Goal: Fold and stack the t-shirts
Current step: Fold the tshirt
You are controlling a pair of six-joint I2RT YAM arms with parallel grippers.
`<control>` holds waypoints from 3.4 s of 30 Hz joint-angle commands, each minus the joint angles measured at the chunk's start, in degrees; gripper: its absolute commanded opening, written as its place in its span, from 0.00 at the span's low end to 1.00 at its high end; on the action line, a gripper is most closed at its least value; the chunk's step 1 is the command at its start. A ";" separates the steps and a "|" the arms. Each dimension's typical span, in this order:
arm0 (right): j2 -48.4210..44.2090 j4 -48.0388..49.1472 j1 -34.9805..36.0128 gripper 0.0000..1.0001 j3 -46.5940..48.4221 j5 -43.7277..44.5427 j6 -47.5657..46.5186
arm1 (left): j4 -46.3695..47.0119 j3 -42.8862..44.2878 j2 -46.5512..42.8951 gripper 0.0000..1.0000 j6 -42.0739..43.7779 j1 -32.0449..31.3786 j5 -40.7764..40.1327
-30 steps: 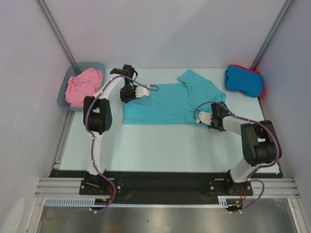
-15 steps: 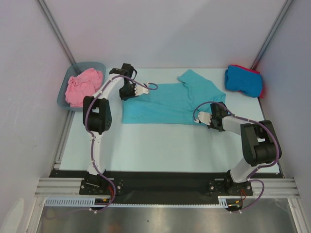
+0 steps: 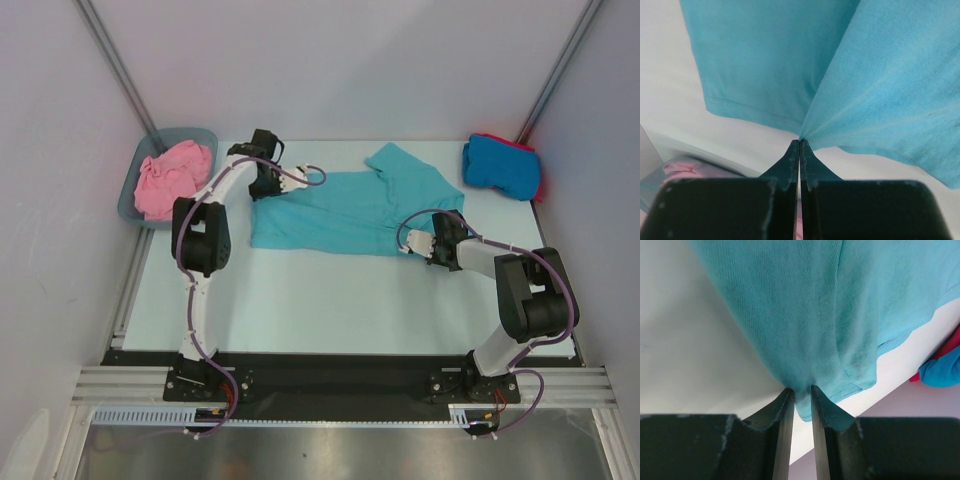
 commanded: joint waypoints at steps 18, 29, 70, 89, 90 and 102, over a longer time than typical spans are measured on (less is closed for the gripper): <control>1.54 -0.86 0.73 0.26 -0.50 -2.78 1.12 | 5.33 -5.11 -0.41 0.29 2.98 -1.62 -6.85; 1.19 -1.04 0.90 0.26 -0.59 -2.60 1.64 | 9.20 -19.67 -15.93 0.93 2.98 -0.13 -1.60; 2.95 -0.51 0.99 0.26 0.73 -2.43 1.29 | -5.74 -24.36 -14.48 0.69 5.27 -2.41 9.84; 2.95 -0.78 0.99 0.26 0.90 -2.25 1.29 | -4.86 -23.83 -12.89 0.00 6.06 -2.41 7.56; 3.12 -0.78 0.90 0.26 0.91 -2.25 1.29 | -5.03 -23.83 -12.89 0.00 6.24 -2.41 7.38; 3.74 -0.42 0.90 0.25 1.43 -2.34 1.03 | -7.41 -23.66 -12.54 0.00 5.10 -2.50 7.46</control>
